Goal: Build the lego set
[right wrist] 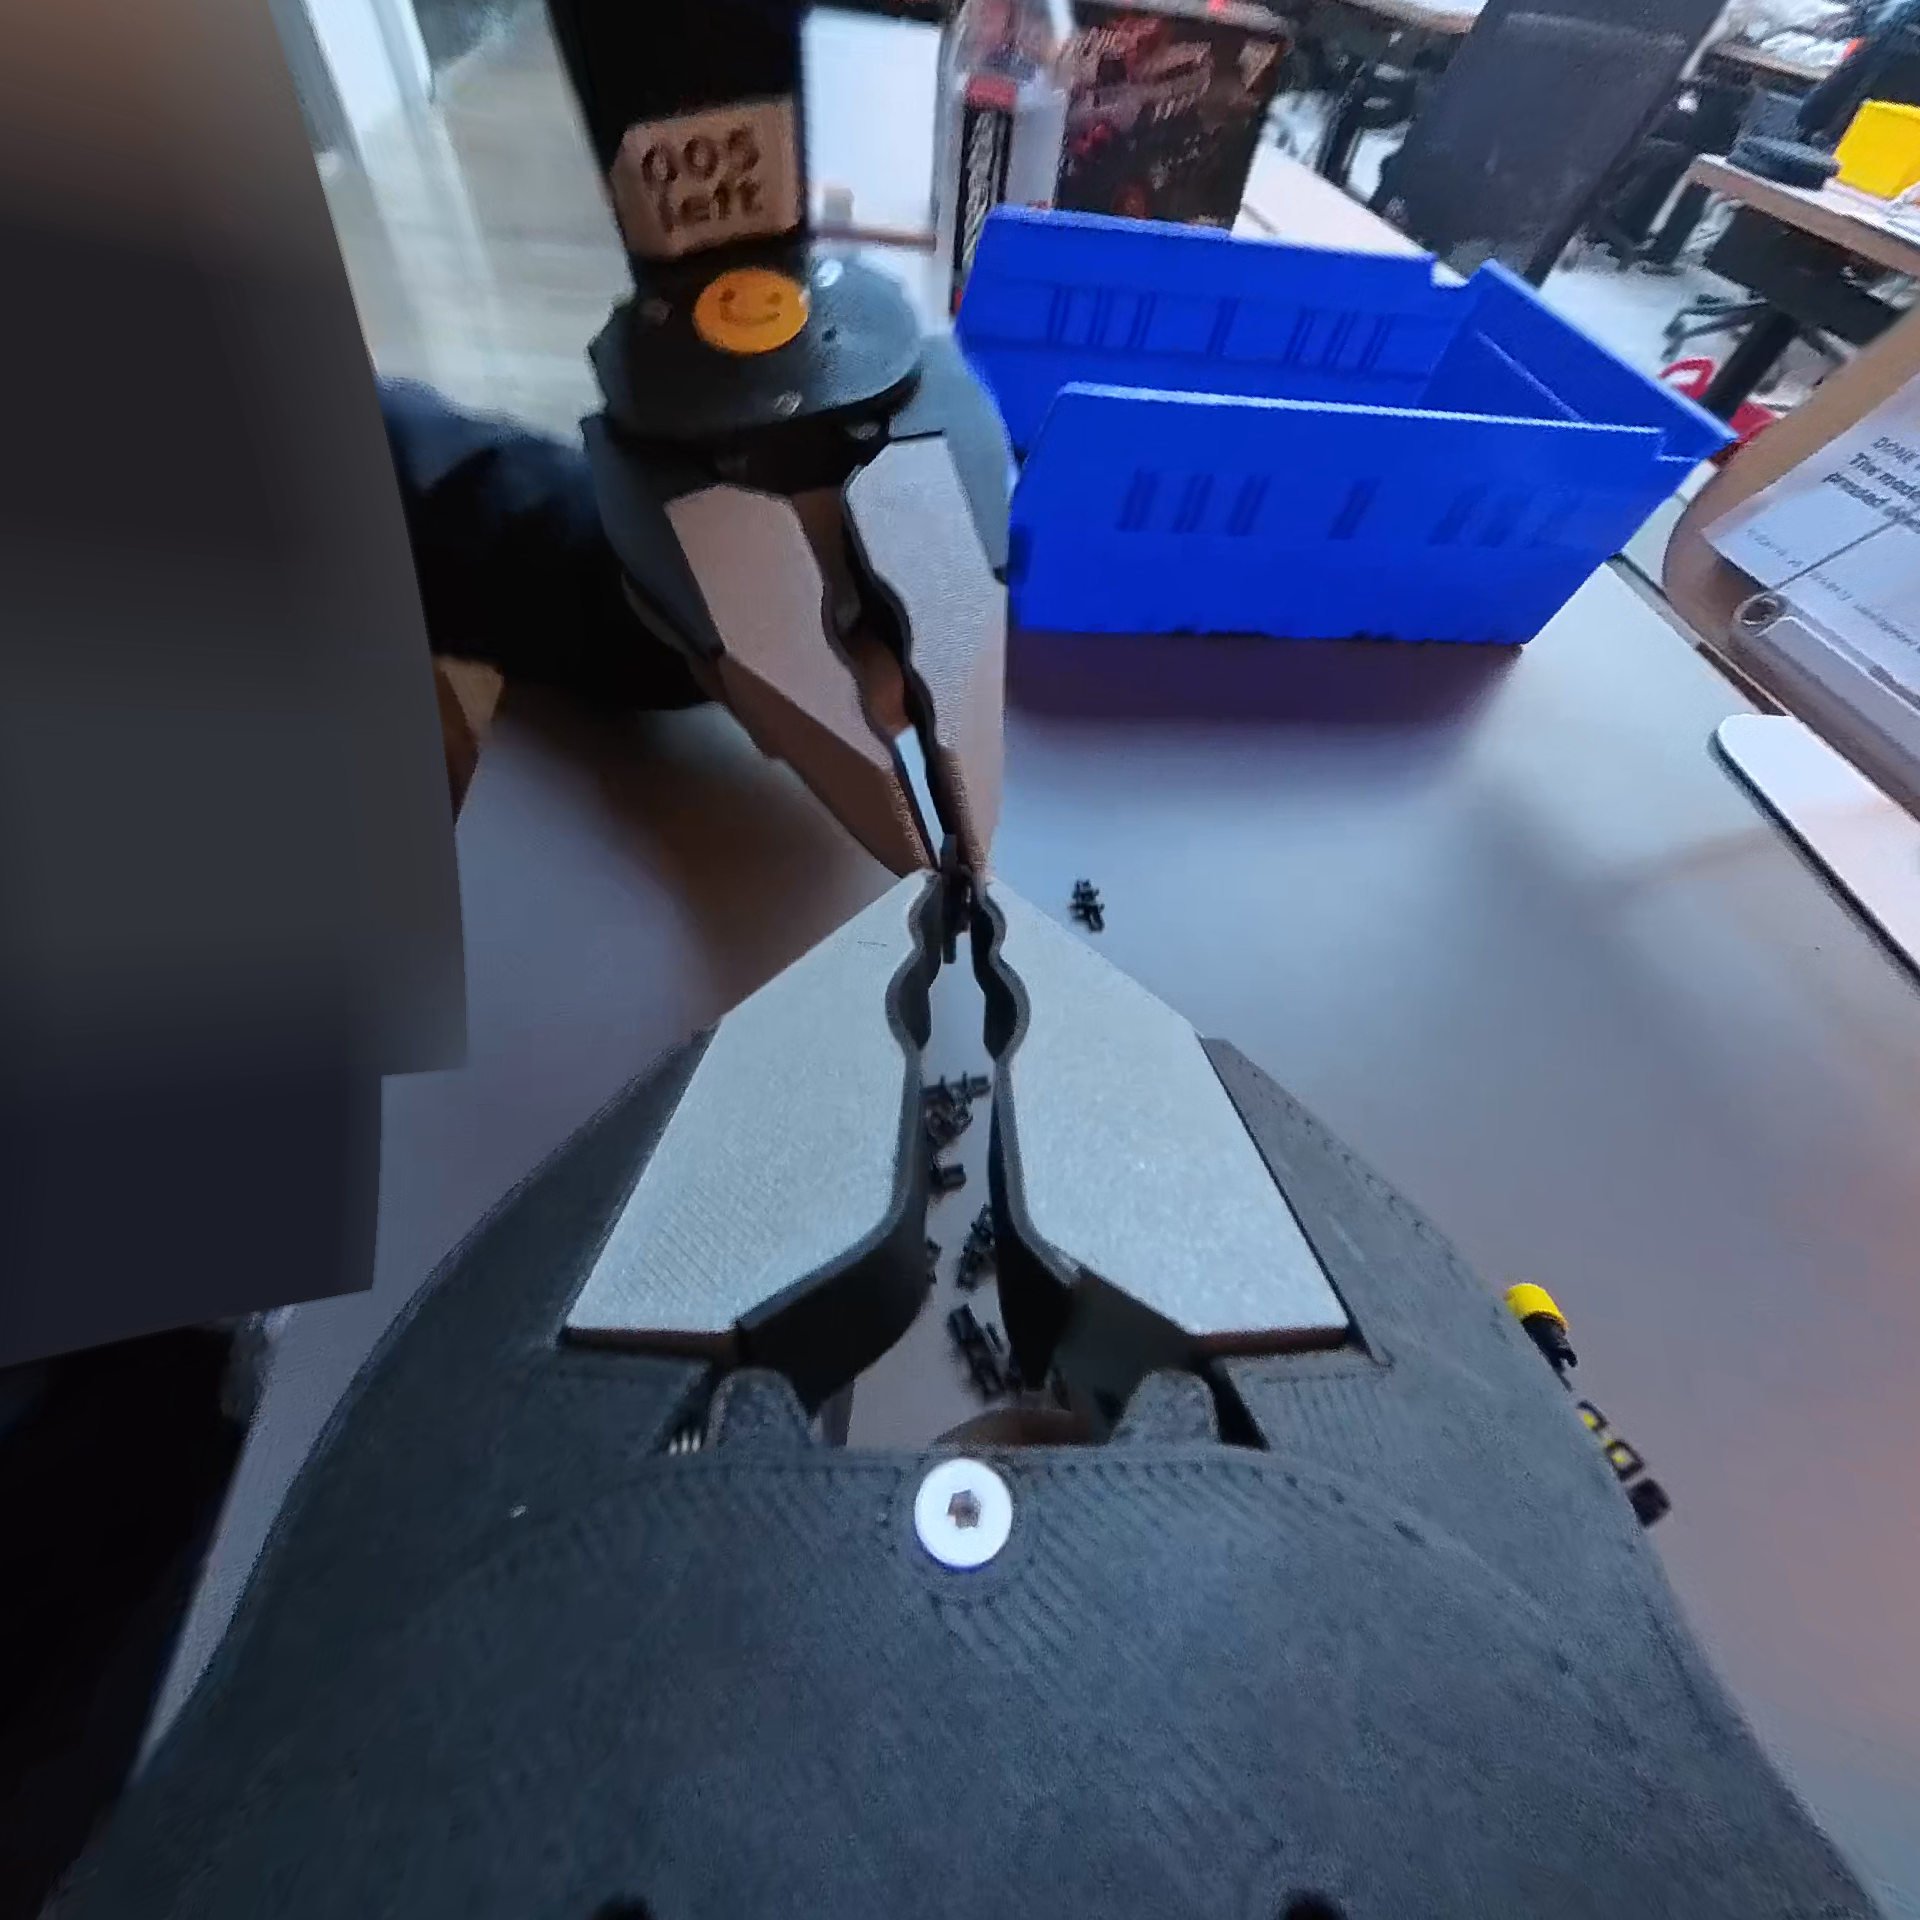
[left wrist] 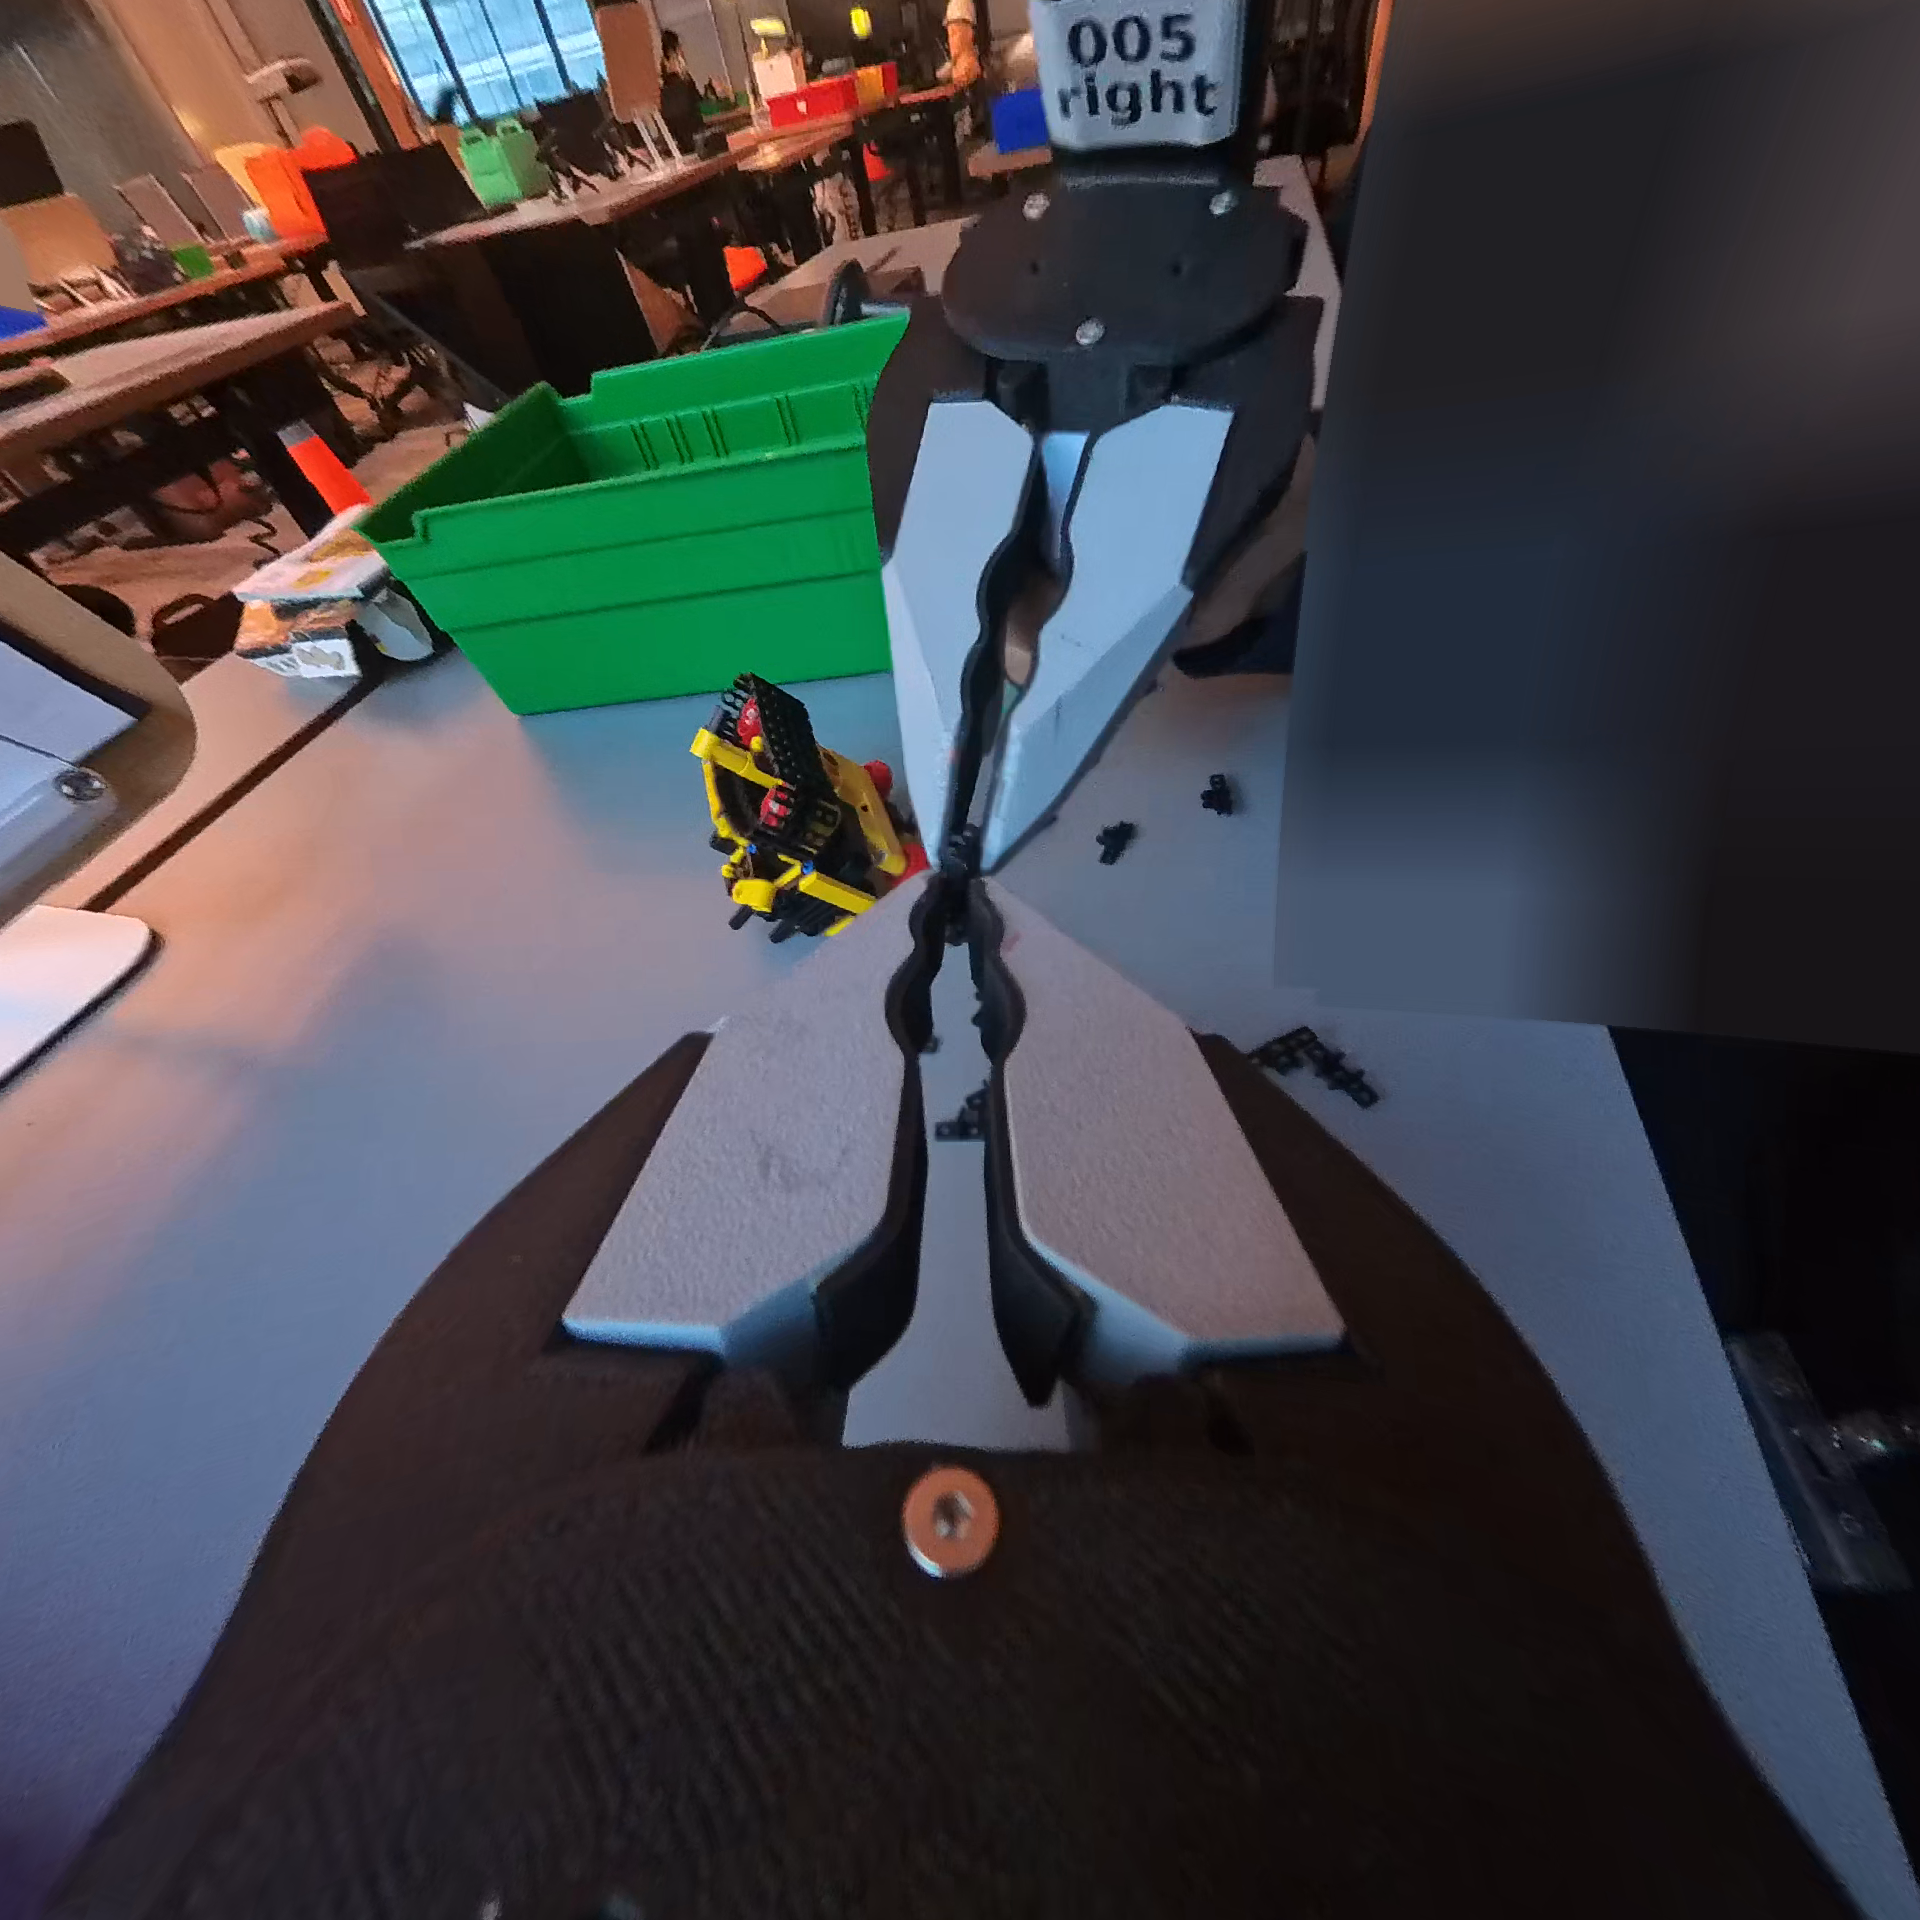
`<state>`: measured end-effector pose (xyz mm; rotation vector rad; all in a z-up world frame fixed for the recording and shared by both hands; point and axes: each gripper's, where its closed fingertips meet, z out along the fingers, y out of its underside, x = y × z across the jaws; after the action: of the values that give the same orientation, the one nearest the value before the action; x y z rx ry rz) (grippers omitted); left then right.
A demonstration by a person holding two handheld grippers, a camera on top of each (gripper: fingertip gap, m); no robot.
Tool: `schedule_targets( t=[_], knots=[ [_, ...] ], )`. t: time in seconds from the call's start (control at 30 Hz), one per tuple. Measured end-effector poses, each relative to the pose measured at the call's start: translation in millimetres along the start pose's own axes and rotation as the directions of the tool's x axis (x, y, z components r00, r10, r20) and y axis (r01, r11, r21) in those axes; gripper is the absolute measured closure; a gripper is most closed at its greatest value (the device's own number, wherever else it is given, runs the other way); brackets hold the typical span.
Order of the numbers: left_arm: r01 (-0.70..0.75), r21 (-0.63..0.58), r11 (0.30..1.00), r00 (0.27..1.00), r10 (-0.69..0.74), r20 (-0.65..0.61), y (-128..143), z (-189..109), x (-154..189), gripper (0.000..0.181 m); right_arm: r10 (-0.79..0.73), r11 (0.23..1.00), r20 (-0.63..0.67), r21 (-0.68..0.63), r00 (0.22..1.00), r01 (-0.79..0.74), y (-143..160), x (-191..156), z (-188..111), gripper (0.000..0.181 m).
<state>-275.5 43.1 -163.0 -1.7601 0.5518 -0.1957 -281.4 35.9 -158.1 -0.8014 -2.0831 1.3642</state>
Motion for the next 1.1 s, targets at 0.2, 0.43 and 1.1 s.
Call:
schedule_targets(
  t=[0.2, 0.43, 1.1],
  knots=[
    [-0.100, 0.043, 0.994, 0.975, 0.090, 0.202, -10.0, -6.0, -20.3, 0.181, 0.312, 0.938, -0.037, 0.169, 0.949, -0.302, -12.9, 21.5, 2.1, 0.181],
    [-0.057, 0.083, 0.995, 0.977, 0.038, 0.208, -12.5, -7.9, -26.1, 0.181, 0.342, 0.937, -0.081, 0.103, 0.936, -0.333, 0.6, 39.0, -10.7, 0.175],
    [0.059, 0.039, 0.998, 0.998, -0.059, 0.018, -1.5, -1.7, -7.9, 0.179, 0.085, 0.996, 0.011, 0.030, 0.996, -0.085, -4.2, 2.4, -3.7, 0.180]
  ],
)
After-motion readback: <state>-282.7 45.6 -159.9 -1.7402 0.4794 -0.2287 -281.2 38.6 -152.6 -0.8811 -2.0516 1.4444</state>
